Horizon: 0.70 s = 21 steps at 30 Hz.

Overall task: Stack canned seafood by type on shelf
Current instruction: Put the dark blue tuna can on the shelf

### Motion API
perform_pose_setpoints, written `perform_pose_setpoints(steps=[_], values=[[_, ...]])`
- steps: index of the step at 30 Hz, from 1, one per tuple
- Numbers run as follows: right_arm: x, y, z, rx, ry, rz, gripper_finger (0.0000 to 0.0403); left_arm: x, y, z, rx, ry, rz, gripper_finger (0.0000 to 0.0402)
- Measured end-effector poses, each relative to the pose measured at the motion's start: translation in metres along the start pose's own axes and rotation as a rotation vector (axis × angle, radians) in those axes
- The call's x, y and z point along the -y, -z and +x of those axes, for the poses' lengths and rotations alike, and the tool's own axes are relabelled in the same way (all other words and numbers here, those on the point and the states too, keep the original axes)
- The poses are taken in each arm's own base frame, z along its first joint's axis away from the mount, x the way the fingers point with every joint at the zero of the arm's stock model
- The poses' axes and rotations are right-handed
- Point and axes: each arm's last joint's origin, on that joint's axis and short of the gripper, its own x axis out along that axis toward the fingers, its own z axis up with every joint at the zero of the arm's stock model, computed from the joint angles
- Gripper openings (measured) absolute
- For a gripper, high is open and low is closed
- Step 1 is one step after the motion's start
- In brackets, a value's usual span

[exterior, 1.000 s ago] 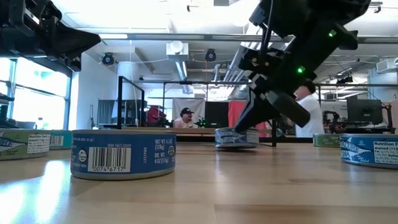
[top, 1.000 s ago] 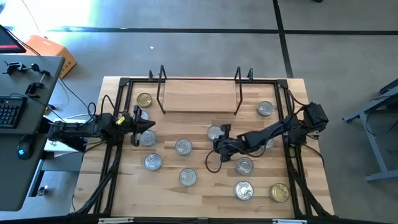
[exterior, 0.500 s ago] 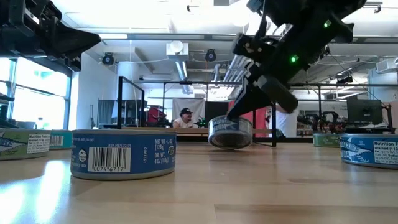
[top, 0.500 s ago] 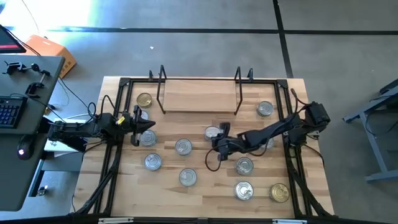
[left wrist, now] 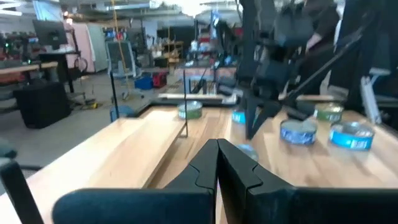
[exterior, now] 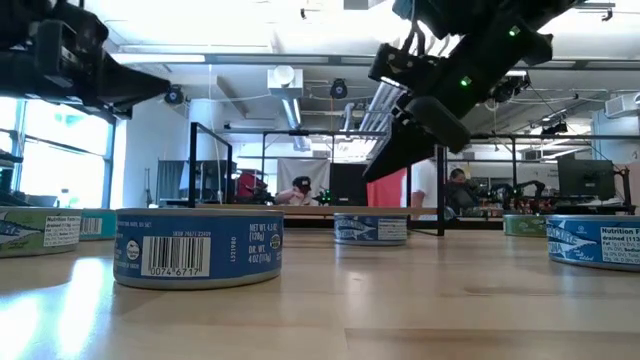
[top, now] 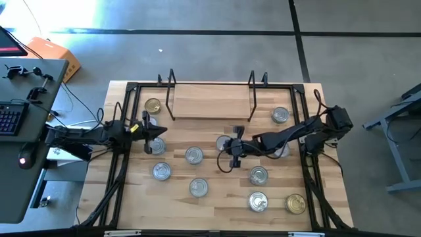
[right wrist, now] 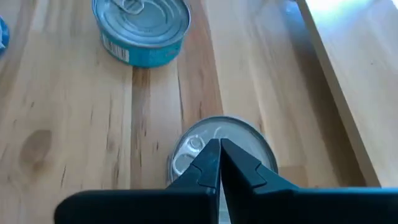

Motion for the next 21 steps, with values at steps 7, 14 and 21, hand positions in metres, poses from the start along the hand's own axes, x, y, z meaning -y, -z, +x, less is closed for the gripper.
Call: perform_pose_setpoints(steps=[7,14,21], values=[[-0.001,0.003,0.006,-0.022,-0.143,-0.026,0.0102,0.002,0.001,0.012,-0.027,-0.017,0.026,0.0000],[-0.014,0.018,0.023,-0.090,-0.045,-0.274,0.0156,0.006,-0.010,0.035,-0.097,-0.011,0.136,0.0000],[-0.016,0.024,0.027,-0.136,0.016,-0.230,0.0080,0.015,-0.025,0.080,-0.232,0.041,0.286,0.0012]])
